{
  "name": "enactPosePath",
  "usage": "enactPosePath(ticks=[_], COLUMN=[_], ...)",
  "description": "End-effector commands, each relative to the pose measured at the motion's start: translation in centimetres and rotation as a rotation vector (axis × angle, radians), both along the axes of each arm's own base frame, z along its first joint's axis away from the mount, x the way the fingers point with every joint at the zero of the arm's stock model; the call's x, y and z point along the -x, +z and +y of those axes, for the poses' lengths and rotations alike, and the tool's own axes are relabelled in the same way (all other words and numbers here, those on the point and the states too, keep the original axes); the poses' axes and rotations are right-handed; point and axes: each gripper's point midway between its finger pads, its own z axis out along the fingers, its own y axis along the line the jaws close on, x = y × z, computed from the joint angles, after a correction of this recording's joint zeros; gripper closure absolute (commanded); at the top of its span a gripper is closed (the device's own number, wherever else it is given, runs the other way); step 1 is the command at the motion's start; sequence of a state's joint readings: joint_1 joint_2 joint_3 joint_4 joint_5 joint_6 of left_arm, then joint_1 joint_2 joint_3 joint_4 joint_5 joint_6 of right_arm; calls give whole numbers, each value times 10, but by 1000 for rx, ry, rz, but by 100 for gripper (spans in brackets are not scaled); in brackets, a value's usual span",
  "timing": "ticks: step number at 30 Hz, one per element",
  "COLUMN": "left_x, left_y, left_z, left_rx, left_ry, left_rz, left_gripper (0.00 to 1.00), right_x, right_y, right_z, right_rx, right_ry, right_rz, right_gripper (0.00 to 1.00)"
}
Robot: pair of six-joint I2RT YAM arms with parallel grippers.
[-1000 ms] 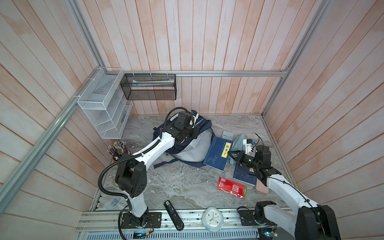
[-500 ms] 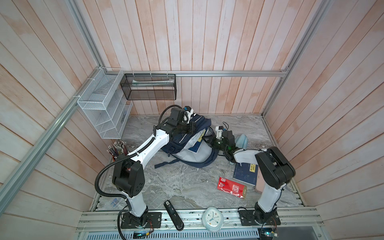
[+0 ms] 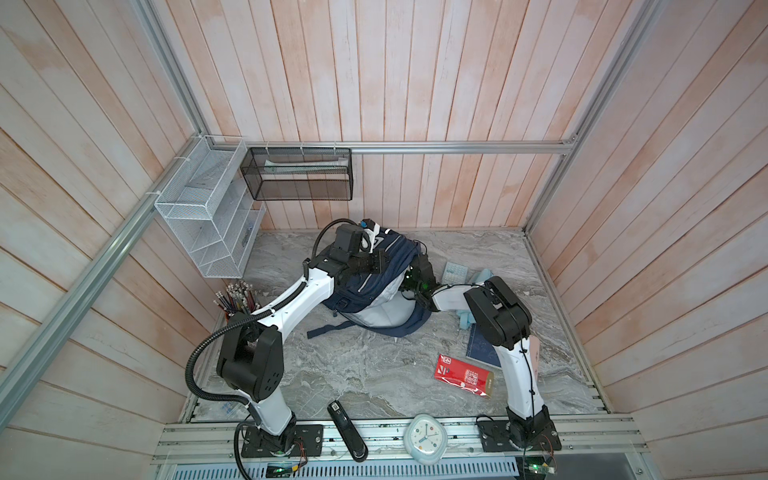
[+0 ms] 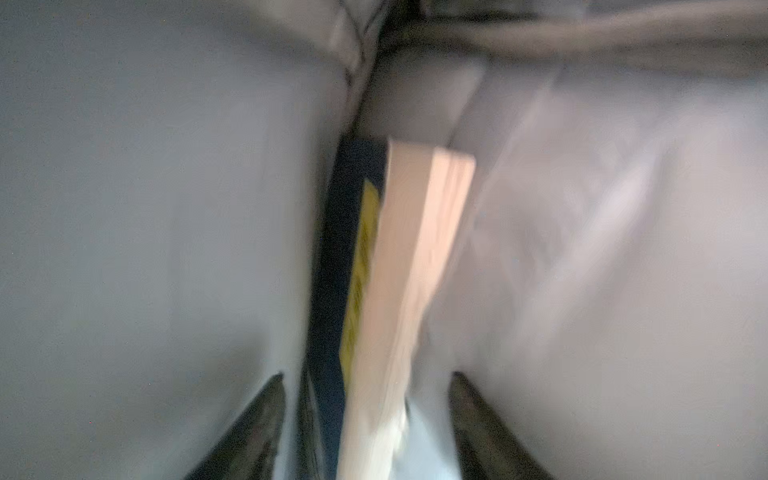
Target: Pack the student bag
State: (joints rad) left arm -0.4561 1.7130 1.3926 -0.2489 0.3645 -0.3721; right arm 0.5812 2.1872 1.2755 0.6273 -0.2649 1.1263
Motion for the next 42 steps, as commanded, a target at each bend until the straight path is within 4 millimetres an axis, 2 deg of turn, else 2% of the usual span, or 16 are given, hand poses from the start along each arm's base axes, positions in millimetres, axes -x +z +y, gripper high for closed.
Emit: enactPosePath(ticks=[1, 8, 11, 14, 16, 18, 19, 20, 21, 24, 26, 29, 33, 36, 41, 42], left_x=[-6, -1, 6, 16, 22, 24, 25, 25, 27, 44, 62, 100, 135, 151, 164, 177], left_y=[15, 0, -14, -34, -41, -42, -42, -40, -38, -16, -1, 7, -6, -25, -61, -72], left_z=[-3, -2, -6, -9, -14, -16, -16, -17, -19, -35, -54, -99, -151, -177, -200, -209], left_rx=[61, 92, 100, 79, 77, 67, 65, 64, 64, 108, 148, 236, 262, 288, 239, 224], left_ry=[8, 10, -7, -4, -20, -16, -14, -15, -19, -61, -101, -224, -295, -364, -387, -407], left_rz=[-57, -33, 2, 25, 34, 29, 27, 24, 28, 8, -9, 5, 9, 65, 100, 111], left_gripper=[100, 100, 100, 100, 99, 96, 85, 59, 41, 12, 1, 0, 3, 8, 13, 15], right_x=[22, 82, 108, 136, 153, 167, 175, 180, 187, 203, 211, 218, 216, 210, 209, 210], right_y=[34, 38, 44, 53, 58, 64, 67, 68, 67, 58, 41, 19, 6, 2, -19, -22], right_z=[-17, -69, -86, -116, -147, -176, -190, -203, -218, -258, -286, -319, -349, -367, -380, -383], right_rx=[122, 272, 337, 418, 514, 599, 632, 655, 669, 574, 491, 469, 563, 631, 662, 669], right_ry=[45, 59, 88, 66, 16, -36, -45, -62, -85, -136, -200, -288, -391, -467, -456, -461], right_rz=[-71, -52, -37, -32, -27, -41, -55, -59, -44, 55, 139, 216, 268, 269, 360, 378], right_gripper=[27, 26, 26, 25, 11, 5, 2, 2, 2, 2, 2, 2, 2, 2, 7, 8])
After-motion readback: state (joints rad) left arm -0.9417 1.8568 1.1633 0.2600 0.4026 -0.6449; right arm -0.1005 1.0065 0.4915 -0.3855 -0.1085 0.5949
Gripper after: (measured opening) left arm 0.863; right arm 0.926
